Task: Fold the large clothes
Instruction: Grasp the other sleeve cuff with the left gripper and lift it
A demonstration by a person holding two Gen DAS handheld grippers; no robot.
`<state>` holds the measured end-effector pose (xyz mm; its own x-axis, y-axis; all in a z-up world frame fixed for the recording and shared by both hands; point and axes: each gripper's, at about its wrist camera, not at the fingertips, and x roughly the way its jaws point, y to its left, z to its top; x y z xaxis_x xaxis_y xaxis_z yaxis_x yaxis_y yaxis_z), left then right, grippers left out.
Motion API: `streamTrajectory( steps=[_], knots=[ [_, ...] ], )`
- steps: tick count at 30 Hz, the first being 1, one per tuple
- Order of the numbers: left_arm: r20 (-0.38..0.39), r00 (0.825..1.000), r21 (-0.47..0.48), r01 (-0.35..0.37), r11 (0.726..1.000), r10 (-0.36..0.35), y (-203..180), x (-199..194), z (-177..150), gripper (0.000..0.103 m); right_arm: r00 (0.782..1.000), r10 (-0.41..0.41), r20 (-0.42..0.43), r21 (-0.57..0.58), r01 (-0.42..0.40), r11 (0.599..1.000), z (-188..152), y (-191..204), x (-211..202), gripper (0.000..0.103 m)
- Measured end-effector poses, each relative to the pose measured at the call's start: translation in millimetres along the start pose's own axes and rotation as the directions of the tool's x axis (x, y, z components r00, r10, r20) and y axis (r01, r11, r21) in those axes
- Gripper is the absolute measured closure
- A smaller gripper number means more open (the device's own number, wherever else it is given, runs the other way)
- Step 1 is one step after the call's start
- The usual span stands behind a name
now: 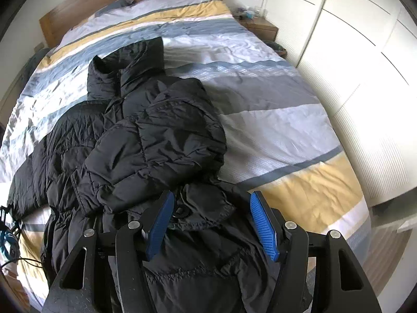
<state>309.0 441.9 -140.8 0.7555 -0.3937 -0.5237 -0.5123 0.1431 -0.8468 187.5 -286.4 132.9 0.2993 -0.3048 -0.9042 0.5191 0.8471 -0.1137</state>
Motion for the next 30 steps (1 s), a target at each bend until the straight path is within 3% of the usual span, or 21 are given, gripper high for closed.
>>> streamTrajectory(
  steps=[3, 6, 19, 30],
  knots=[
    [-0.007, 1.000, 0.025, -0.003, 1.000, 0.004, -8.6, 0.2, 0.0, 0.089, 1.000, -0.003, 0.001, 0.002, 0.003, 1.000, -2.0, 0.4, -2.3, 0.043],
    [-0.013, 1.000, 0.055, -0.018, 0.998, 0.019, -17.3, 0.8, 3.2, 0.092, 1.000, -0.001, 0.005, 0.002, 0.001, 1.000, -2.9, 2.2, -4.3, 0.043],
    [-0.020, 0.998, 0.201, -0.054, 0.978, 0.059, -64.4, -1.0, 5.6, 0.093, 0.999, -0.016, 0.041, 0.053, 0.013, 0.999, -2.4, -13.5, -13.1, 0.043],
    [-0.005, 0.999, 0.331, -0.045, 0.942, 0.050, -104.9, -12.7, -15.1, 0.094, 1.000, 0.010, 0.026, 0.087, -0.012, 0.996, -13.4, -32.9, 10.7, 0.043]
  ],
)
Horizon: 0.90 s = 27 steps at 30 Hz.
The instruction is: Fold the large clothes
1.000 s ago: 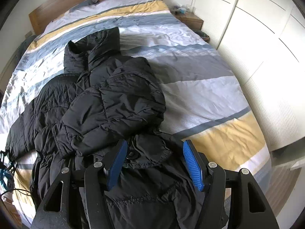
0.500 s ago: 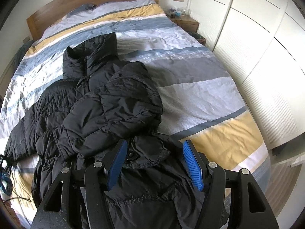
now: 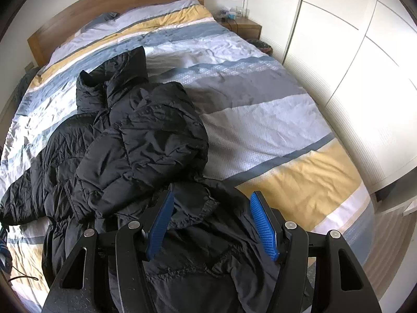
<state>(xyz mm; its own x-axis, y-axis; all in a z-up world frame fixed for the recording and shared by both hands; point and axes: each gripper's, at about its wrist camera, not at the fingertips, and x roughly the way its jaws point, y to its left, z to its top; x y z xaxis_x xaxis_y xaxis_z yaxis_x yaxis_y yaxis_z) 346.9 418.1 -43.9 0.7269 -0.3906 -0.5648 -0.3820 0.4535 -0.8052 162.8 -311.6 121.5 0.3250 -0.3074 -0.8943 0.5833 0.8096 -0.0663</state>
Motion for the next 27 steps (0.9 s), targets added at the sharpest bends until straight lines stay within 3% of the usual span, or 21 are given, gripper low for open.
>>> streamTrajectory(
  steps=[7, 14, 21, 27],
  knots=[
    [0.014, 1.000, 0.109, -0.011, 0.994, 0.009, -53.4, -12.1, -25.6, 0.094, 0.998, 0.070, -0.002, 0.045, -0.070, 0.997, -2.4, -21.8, 33.9, 0.043],
    [-0.001, 1.000, 0.202, 0.023, 0.979, -0.023, -121.1, -8.4, -69.9, 0.095, 0.995, 0.100, -0.013, 0.086, -0.098, 0.991, -6.7, -60.9, 53.9, 0.043],
    [-0.072, 0.995, 0.259, 0.086, 0.962, -0.070, -173.8, 12.0, -131.9, 0.095, 0.997, 0.081, 0.011, 0.141, -0.081, 0.987, -0.4, -115.9, 50.9, 0.043],
    [-0.161, 0.985, 0.335, 0.111, 0.936, -0.059, -213.0, 41.6, -193.9, 0.095, 0.997, 0.073, 0.017, 0.167, -0.074, 0.983, 0.5, -142.8, 52.7, 0.043]
  ],
)
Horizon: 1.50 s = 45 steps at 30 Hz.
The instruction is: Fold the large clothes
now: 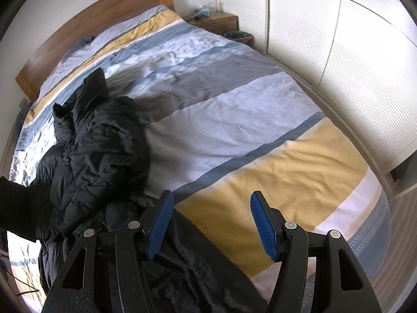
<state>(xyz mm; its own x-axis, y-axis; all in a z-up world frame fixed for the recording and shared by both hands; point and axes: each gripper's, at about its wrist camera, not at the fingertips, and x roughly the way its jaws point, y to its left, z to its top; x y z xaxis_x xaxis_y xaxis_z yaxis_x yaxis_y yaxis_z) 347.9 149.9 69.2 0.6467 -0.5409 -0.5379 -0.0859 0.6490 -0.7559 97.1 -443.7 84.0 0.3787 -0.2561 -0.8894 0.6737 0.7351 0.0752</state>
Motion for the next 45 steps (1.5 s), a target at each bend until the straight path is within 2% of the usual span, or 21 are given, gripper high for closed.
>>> streamTrajectory(
  steps=[9, 12, 19, 25, 33, 34, 36, 37, 39, 41, 45],
  knots=[
    [-0.129, 0.992, 0.122, 0.020, 0.992, -0.005, -67.3, 63.0, -62.1, 0.095, 1.000, 0.005, -0.020, 0.033, -0.004, 0.999, -8.3, -22.7, 5.6, 0.043],
    [-0.169, 0.985, 0.156, 0.037, 0.987, -0.011, -92.8, 84.0, -85.2, 0.095, 1.000, 0.001, -0.026, 0.061, 0.000, 0.998, -12.6, -34.5, 6.2, 0.043],
    [-0.267, 0.963, 0.272, 0.038, 0.962, 0.038, -136.1, 132.2, -136.6, 0.095, 0.999, -0.015, -0.047, 0.097, 0.019, 0.995, -21.3, -56.8, 11.6, 0.042],
    [-0.328, 0.941, 0.312, 0.028, 0.950, 0.080, -149.5, 160.6, -176.8, 0.095, 0.998, -0.017, -0.066, 0.119, 0.025, 0.993, -29.7, -64.3, 16.4, 0.043],
    [-0.384, 0.912, 0.323, -0.013, 0.946, 0.144, -143.4, 197.5, -202.2, 0.095, 0.996, -0.023, -0.082, 0.126, 0.033, 0.992, -38.6, -66.2, 21.2, 0.043],
    [-0.385, 0.912, 0.315, -0.017, 0.949, 0.144, -141.2, 199.5, -202.4, 0.093, 0.996, -0.022, -0.084, 0.125, 0.033, 0.992, -39.3, -66.2, 21.4, 0.043],
    [-0.393, 0.911, 0.287, -0.006, 0.958, 0.124, -127.3, 202.9, -181.7, 0.083, 0.996, -0.022, -0.086, 0.117, 0.032, 0.993, -40.9, -63.7, 21.8, 0.043],
    [-0.396, 0.911, 0.276, 0.002, 0.961, 0.112, -127.9, 202.6, -183.0, 0.079, 0.996, -0.022, -0.088, 0.112, 0.031, 0.993, -41.0, -62.3, 22.1, 0.043],
    [-0.404, 0.910, 0.271, 0.021, 0.962, 0.094, -131.1, 195.1, -190.7, 0.063, 0.996, -0.019, -0.090, 0.104, 0.028, 0.994, -41.7, -57.6, 22.9, 0.043],
    [-0.418, 0.905, 0.279, 0.043, 0.959, 0.082, -137.5, 192.0, -196.3, 0.057, 0.996, -0.016, -0.090, 0.100, 0.025, 0.995, -42.5, -53.0, 23.8, 0.043],
    [-0.461, 0.886, 0.295, 0.098, 0.951, 0.051, -137.6, 179.9, -193.5, 0.057, 0.996, -0.003, -0.092, 0.080, 0.011, 0.997, -43.1, -36.7, 26.0, 0.042]
  ],
)
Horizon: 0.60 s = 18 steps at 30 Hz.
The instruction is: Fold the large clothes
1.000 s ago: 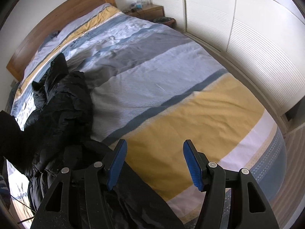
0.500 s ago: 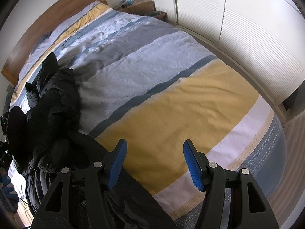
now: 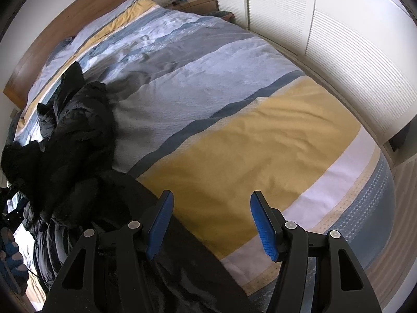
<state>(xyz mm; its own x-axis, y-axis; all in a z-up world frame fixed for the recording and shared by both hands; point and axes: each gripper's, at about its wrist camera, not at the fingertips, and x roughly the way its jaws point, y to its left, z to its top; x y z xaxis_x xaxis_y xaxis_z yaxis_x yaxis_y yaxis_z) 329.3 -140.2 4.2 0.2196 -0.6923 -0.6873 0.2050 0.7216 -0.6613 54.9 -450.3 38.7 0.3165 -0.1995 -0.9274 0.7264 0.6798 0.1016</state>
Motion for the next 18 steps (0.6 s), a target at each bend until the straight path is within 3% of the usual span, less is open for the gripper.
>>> streamTrajectory(
  steps=[4, 10, 18],
  knots=[
    [0.006, 1.000, 0.031, 0.019, 0.999, -0.019, 7.0, -21.8, -2.4, 0.057, 1.000, 0.022, 0.006, -0.064, -0.022, 0.998, 0.3, 29.7, -1.7, 0.042],
    [0.116, 0.987, 0.015, -0.110, 0.994, 0.108, 50.8, -84.8, -0.9, 0.057, 0.996, 0.086, 0.013, -0.187, -0.083, 0.979, 0.7, 97.1, -0.7, 0.042],
    [0.174, 0.949, -0.027, -0.262, 0.965, 0.263, 125.9, -163.5, 13.2, 0.057, 0.980, 0.198, -0.013, -0.311, -0.192, 0.931, -19.7, 214.0, -0.6, 0.042]
  ],
)
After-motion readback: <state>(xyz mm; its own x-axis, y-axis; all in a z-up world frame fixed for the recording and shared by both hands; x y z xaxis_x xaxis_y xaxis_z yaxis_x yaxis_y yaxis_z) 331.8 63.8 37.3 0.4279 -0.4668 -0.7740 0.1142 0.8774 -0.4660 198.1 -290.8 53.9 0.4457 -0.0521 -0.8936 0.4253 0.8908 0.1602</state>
